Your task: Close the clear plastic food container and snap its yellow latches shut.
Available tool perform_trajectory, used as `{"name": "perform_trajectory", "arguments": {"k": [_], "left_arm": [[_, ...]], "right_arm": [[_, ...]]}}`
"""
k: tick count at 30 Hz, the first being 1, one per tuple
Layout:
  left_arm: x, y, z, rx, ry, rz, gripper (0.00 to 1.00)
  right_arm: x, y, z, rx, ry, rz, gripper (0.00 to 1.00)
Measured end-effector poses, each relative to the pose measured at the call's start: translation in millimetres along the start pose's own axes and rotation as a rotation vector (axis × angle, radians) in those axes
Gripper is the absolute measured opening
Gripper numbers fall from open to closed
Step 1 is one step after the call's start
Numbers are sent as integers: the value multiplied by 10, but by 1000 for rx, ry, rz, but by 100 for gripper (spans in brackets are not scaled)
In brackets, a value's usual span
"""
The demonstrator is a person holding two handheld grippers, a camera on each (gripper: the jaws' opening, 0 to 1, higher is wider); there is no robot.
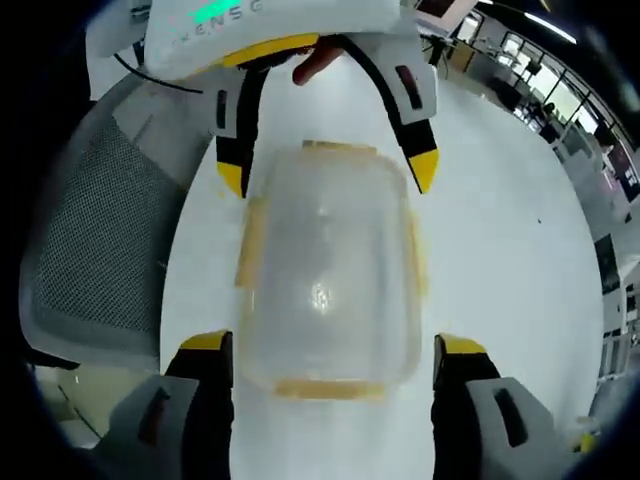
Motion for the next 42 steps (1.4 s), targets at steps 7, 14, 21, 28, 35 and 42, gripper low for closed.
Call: {"name": "perform_trajectory", "arguments": {"k": [7,14,21,28,35,42], "left_arm": [[-92,11,-24,-10,-20,19,84],[-76,25,-32,51,-13,29,80],[-74,16,-49,61,-9,38,80],[-57,-44,-52,83,-7,42,80],[-30,-184,-47,93,-6,49,80],[1,-358,-13,101,-4,64,80]], "right_arm": [[-41,-20,6,11,9,19,75],[-59,-16,-9,19,21,24,74],[-66,-7,-17,30,28,21,74],[-88,44,-34,47,35,18,74],[-153,185,-68,59,42,13,74],[-223,357,-127,72,48,23,74]]}}
Point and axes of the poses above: the point that each gripper's makers call its tool centre point, and the gripper's own axes: x roughly backward along the fingers, z roughly to its left, y roughly out of its top, the point moved 10 cm from there along x, roughly backward along the fingers, and after that the axes turned 10 degrees about y, right-handed, at the moved point
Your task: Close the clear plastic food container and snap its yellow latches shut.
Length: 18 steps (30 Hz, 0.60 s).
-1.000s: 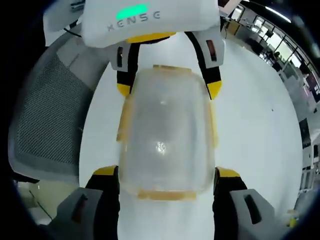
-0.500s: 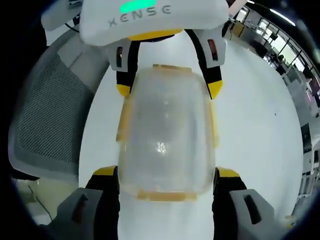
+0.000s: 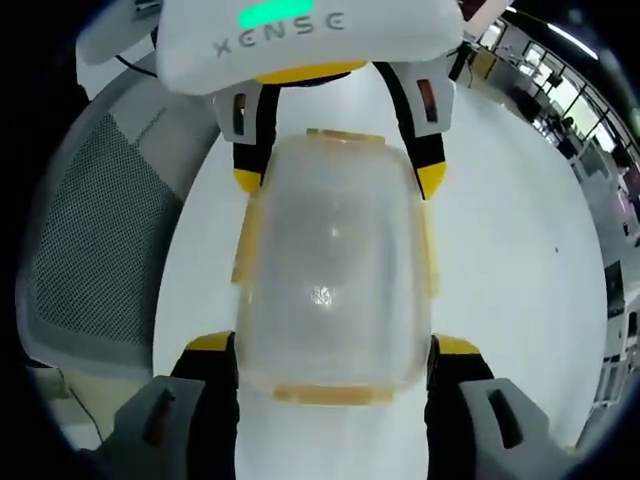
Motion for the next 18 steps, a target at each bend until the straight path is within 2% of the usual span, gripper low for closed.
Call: {"name": "perform_trajectory", "arguments": {"k": [13,18], "left_arm": [[-17,-312,186,3,-2,12,80],[-43,-423,318,19,-4,-12,80]], "right_arm": [[-111,299,-221,11,-2,11,74],[-121,358,-350,9,-4,10,74]]}}
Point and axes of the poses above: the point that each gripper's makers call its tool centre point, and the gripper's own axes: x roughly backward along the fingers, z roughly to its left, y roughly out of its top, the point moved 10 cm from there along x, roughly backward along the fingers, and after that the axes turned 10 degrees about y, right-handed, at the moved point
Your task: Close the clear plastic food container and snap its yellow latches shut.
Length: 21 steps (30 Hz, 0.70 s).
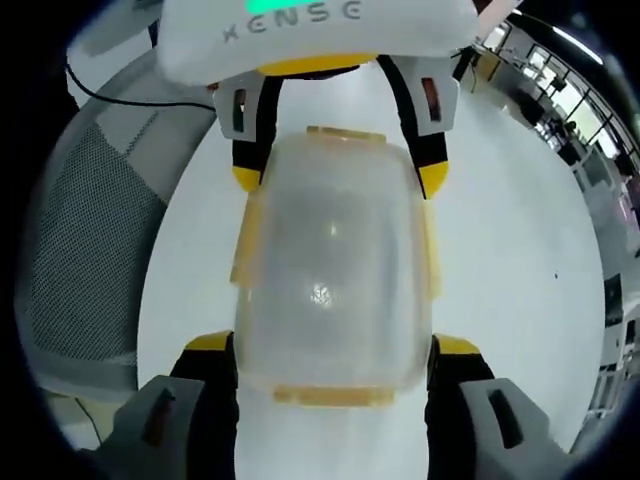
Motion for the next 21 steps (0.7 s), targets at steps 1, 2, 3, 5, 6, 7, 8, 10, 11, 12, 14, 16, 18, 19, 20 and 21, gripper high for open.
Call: {"name": "perform_trajectory", "arguments": {"k": [1,2,3,5,6,7,8,10,11,12,14,16,18,19,20,21], "left_arm": [[-8,-24,37,1,0,-7,80],[-14,-37,59,1,0,-11,80],[-20,-48,81,0,0,-14,80],[-35,-70,132,-2,-1,-18,80],[-44,-82,158,-2,-1,-21,80],[-49,-89,176,-4,-2,-22,80],[-59,-98,206,-9,-3,-26,80],[-59,-110,246,-19,-6,-29,80],[-68,-114,265,-23,-7,-31,80],[-80,-118,294,-25,-9,-33,80],[-91,-123,322,-23,-9,-36,81],[-108,-124,367,-9,-10,-45,81],[-124,-126,415,-4,-10,-48,81],[-137,-126,445,-4,-11,-50,81],[-147,-124,466,-5,-11,-50,81],[-157,-126,496,-8,-12,-49,81]], "right_arm": [[-3,15,-36,-3,-1,-1,74],[-5,26,-59,-5,-2,-1,74],[-7,38,-81,-7,-2,0,74],[-15,65,-133,-13,-4,5,74],[-15,76,-159,-17,-4,8,74],[-14,81,-174,-19,-4,8,74],[-14,90,-195,-24,-6,10,74],[-14,102,-227,-35,-10,10,74],[-13,104,-241,-38,-12,10,74],[-11,106,-266,-41,-12,10,74],[-5,98,-307,-40,-11,7,74],[1,91,-356,-36,-10,8,74],[7,92,-413,-34,-8,13,74],[10,99,-444,-36,-8,20,74],[11,103,-465,-38,-9,24,74],[13,105,-494,-41,-9,26,74]]}}
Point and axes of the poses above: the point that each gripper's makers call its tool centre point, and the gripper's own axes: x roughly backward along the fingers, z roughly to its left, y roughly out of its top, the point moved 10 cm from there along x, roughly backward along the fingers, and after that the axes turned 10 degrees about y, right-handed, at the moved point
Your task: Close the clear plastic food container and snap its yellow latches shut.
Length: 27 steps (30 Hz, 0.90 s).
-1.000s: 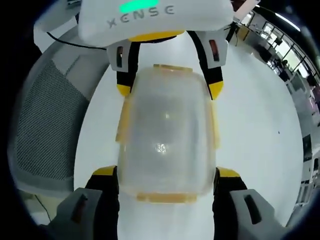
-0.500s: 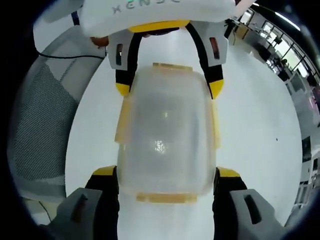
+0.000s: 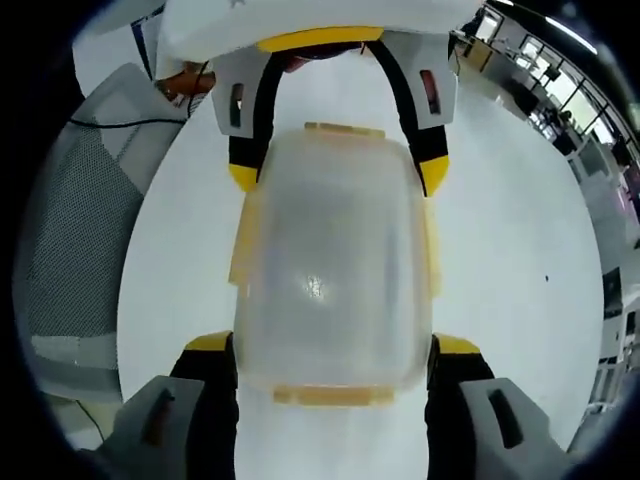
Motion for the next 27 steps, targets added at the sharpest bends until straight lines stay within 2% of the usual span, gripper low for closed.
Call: {"name": "perform_trajectory", "arguments": {"k": [15,27], "left_arm": [[-108,-27,320,-21,-7,-23,81],[-121,-39,351,-3,-6,-53,81]], "right_arm": [[35,-6,-294,-32,-6,-7,75],[38,-17,-350,-37,11,-6,76]]}}
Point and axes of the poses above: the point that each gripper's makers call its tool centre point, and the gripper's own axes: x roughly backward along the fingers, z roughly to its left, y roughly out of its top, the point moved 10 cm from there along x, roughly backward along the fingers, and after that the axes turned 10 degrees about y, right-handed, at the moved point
